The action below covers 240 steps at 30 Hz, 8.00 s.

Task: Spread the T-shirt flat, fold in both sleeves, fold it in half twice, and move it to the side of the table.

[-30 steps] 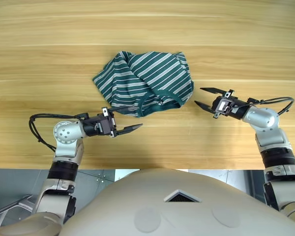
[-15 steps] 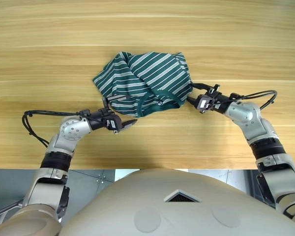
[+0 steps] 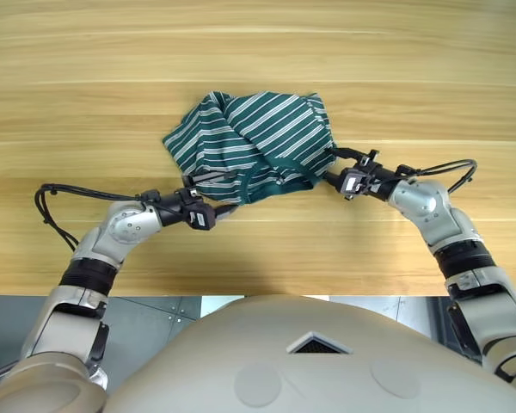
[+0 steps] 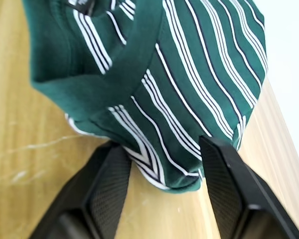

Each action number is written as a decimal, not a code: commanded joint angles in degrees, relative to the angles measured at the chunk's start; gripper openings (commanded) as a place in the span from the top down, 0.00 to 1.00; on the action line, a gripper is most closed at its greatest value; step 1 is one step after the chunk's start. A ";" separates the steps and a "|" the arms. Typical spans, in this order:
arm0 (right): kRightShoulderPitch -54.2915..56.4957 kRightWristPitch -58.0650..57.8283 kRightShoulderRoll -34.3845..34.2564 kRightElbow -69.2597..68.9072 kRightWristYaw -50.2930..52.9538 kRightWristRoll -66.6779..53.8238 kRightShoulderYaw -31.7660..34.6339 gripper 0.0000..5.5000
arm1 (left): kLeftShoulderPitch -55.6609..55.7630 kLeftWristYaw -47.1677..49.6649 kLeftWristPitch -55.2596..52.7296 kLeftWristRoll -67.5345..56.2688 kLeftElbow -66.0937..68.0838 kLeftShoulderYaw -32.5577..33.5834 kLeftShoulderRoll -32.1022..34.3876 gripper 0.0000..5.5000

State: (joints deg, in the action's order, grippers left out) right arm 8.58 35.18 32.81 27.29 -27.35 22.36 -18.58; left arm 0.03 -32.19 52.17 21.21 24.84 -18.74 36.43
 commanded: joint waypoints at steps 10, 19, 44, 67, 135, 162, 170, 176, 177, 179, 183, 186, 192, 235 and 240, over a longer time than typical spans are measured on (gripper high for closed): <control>0.67 -2.11 0.63 5.24 1.92 3.66 -2.71 0.57 | 0.04 3.78 -4.24 8.67 5.95 -4.61 3.94 0.70; -0.37 -1.53 1.79 3.65 1.32 2.11 -2.70 0.89 | 0.72 5.18 -4.27 8.92 7.01 -5.93 4.42 0.91; 47.29 -2.82 10.36 13.59 2.13 -13.77 17.29 1.00 | 57.95 10.88 -1.87 -10.51 22.06 13.44 7.53 0.99; -39.37 8.61 24.53 -58.22 -55.22 -83.05 48.40 1.00 | -31.95 -8.43 28.48 -49.50 -38.66 28.44 42.96 0.99; -22.87 -3.75 28.10 -23.53 -29.25 -30.17 0.83 0.55 | -10.38 -20.99 -1.60 -21.09 -12.43 -12.79 16.40 0.69; -1.14 0.88 13.55 0.54 -10.33 -8.25 8.33 0.97 | 11.31 -20.51 6.27 -22.59 17.40 8.34 5.07 1.00; -1.00 1.51 12.47 -0.88 -11.03 -8.63 6.94 1.00 | 16.61 -11.27 9.66 -11.53 25.78 7.67 4.58 1.00; -0.96 1.55 12.52 0.03 -10.79 -7.82 6.09 1.00 | 21.26 1.10 7.17 3.47 31.11 4.13 5.80 1.00; -0.90 1.50 12.39 0.25 -10.66 -7.45 5.82 1.00 | 22.02 3.08 6.33 6.39 31.87 2.81 6.10 1.00; -0.82 1.40 12.12 0.46 -10.41 -6.86 5.48 1.00 | 23.35 6.60 4.62 11.81 33.44 -0.12 6.64 1.00; -0.10 1.07 11.54 1.79 -9.51 -4.84 4.32 1.00 | 25.72 8.82 2.53 20.87 34.66 -7.24 7.62 1.00; 0.39 0.20 11.28 2.11 -9.21 -3.01 3.54 1.00 | 26.76 5.39 2.85 25.13 33.83 -12.79 8.97 1.00; 2.10 -2.43 11.17 5.94 -6.49 3.61 0.56 1.00 | 27.29 -0.56 6.41 24.83 29.61 -18.99 10.90 1.00; -25.34 0.97 23.85 -5.82 -15.12 -18.57 3.66 1.00 | 0.70 -6.15 0.04 11.16 11.32 -24.73 23.09 1.00; -24.83 0.54 23.87 -5.22 -15.25 -18.05 4.86 1.00 | 2.29 -4.91 -2.85 8.28 8.19 -21.42 24.53 1.00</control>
State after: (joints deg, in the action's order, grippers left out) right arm -13.92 38.78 55.34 20.44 -39.70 1.13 -12.55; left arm 11.08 -29.47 54.65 22.26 31.57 -34.93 61.79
